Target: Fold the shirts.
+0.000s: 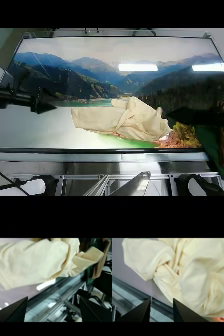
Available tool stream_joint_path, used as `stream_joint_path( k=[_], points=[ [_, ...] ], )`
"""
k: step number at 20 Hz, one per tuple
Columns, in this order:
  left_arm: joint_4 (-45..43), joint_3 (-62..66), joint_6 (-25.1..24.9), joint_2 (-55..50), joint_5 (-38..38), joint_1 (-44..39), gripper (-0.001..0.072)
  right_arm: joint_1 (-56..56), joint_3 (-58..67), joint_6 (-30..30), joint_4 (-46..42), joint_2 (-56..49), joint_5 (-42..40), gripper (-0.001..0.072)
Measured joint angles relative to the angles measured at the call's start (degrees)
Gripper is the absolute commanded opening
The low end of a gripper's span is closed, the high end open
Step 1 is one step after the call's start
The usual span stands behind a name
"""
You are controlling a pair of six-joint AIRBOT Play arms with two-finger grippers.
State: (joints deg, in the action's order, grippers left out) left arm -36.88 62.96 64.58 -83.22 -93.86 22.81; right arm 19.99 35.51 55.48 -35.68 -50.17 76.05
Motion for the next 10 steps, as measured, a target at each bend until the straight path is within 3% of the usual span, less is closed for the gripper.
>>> stream_joint_path(
  k=[1,2,10],
  points=[
    [-0.2,-2.0,0.0,-0.9,-0.5,0.3,0.0711,0.0,-2.5,0.0,-0.6,0.0,-1.6,0.0557],
    [-0.3,-4.3,0.0,-1.6,-1.0,0.4,0.071,0.0,-4.0,0.0,-1.1,0.0,-2.7,0.0578],
    [-0.9,-16.8,-0.2,1.2,1.8,-6.5,0.071,-0.5,-8.2,7.4,-10.8,-2.1,-9.9,0.0577]
  ],
)
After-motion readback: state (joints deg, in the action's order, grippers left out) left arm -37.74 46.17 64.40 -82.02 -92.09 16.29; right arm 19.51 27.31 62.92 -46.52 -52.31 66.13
